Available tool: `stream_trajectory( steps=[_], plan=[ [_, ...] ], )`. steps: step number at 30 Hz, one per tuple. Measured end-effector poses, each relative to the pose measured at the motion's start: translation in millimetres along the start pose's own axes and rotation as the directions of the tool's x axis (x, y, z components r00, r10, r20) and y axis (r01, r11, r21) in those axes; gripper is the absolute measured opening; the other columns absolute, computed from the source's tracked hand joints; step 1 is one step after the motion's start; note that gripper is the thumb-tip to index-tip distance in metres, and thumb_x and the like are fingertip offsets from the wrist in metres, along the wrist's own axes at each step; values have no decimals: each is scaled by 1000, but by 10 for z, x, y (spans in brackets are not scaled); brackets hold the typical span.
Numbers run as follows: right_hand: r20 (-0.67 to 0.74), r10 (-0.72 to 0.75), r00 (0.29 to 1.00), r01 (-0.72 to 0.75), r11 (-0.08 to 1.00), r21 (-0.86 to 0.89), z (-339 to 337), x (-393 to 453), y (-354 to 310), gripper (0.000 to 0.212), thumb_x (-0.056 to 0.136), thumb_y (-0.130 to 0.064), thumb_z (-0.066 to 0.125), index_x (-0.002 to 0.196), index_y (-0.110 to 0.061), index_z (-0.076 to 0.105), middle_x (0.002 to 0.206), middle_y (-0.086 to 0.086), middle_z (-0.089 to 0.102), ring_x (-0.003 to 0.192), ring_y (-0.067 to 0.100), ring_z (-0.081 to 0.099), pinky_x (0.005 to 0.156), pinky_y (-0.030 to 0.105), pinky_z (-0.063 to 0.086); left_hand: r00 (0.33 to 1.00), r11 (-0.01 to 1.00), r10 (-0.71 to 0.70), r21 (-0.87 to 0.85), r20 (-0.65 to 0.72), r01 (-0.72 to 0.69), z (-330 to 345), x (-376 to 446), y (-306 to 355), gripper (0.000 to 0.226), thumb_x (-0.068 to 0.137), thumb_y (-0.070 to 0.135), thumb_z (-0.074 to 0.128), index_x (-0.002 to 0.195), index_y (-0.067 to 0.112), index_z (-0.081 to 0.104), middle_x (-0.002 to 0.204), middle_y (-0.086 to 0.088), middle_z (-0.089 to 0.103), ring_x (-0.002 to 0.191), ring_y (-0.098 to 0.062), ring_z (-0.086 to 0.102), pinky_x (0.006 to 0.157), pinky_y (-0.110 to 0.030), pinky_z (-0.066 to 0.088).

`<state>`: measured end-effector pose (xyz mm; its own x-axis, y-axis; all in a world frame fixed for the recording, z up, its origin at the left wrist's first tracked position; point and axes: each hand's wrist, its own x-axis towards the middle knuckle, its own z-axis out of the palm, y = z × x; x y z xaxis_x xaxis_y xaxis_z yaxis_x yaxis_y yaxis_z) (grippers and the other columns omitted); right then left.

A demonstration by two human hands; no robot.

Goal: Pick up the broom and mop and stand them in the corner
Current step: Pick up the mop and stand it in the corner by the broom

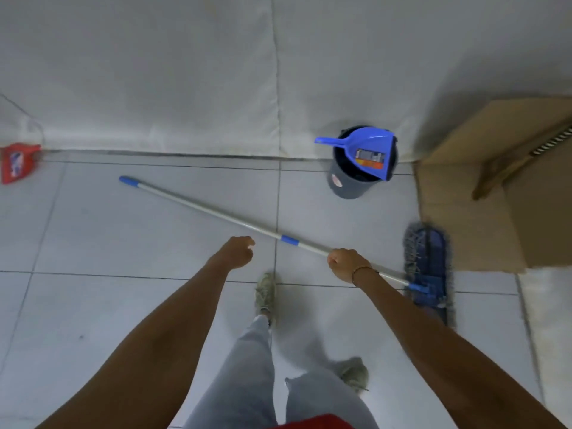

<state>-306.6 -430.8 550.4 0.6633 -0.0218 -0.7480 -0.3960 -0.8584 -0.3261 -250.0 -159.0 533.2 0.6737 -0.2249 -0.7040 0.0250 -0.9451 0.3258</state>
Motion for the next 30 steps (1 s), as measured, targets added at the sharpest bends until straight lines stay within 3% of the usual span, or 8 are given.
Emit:
stream_trajectory(
  steps=[7,16,20,22,23,25,27,30],
  plan=[
    [15,22,1000,-23,998,58,188,1278,-809,28,95,-22,36,91,-6,59,84,16,61,71,26,53,63,28,39,996,982,-91,-170,-13,87,-175,1010,-685,38,97,20,42,131,4,50,139,-12,53,129,-26,48,108,-30,30],
    [95,132,987,-134,991,8,1388,3422,-11,30,93,-16,43,115,-8,63,111,15,69,101,32,63,86,32,51,938,806,-348,-514,-10,293,1164,2958,-1605,40,92,12,54,130,1,49,133,-19,56,122,-31,54,108,-38,39],
    [113,155,981,-155,988,-5,2100,4256,514,41,91,-14,52,132,-8,49,132,16,54,121,31,52,103,36,44,889,539,-439,-753,132,378,1847,3857,-1853,40,93,17,53,127,-2,45,130,-28,52,119,-41,52,107,-49,41],
    [98,175,980,-169,983,-68,2402,4615,786,49,89,-16,56,135,-6,43,134,16,49,124,32,49,105,40,42,874,311,-422,-867,242,390,2183,4291,-1885,15,95,19,49,86,7,52,93,-23,52,82,-31,55,81,-37,49],
    [90,187,978,-177,978,-110,2555,4811,909,48,89,-17,57,133,-4,42,133,16,49,122,32,49,104,41,43,868,209,-407,-895,286,393,2361,4529,-1899,24,96,17,45,72,16,42,79,-13,44,68,-21,45,66,-27,46],
    [84,190,978,-179,976,-128,2705,5049,1047,45,88,-16,57,129,-4,44,131,16,52,120,33,52,103,40,44,864,40,-400,-936,306,350,2506,4828,-1859,25,97,12,43,73,17,43,75,-4,40,63,-14,39,56,-19,37],
    [115,165,979,-146,977,-156,2798,5280,1120,46,89,-19,57,131,-5,44,132,15,53,121,33,51,104,40,42,840,-84,-455,-954,295,289,2577,5043,-1821,12,95,12,47,97,3,55,91,-12,50,77,-19,51,71,-24,47],
    [134,153,979,-128,976,-176,2708,5354,1119,39,91,-20,56,126,-4,50,127,16,58,117,33,54,100,40,45,810,-149,-515,-959,282,239,2458,5094,-1709,43,95,25,50,129,-1,44,113,-14,52,109,-27,56,98,-33,49]
  ],
)
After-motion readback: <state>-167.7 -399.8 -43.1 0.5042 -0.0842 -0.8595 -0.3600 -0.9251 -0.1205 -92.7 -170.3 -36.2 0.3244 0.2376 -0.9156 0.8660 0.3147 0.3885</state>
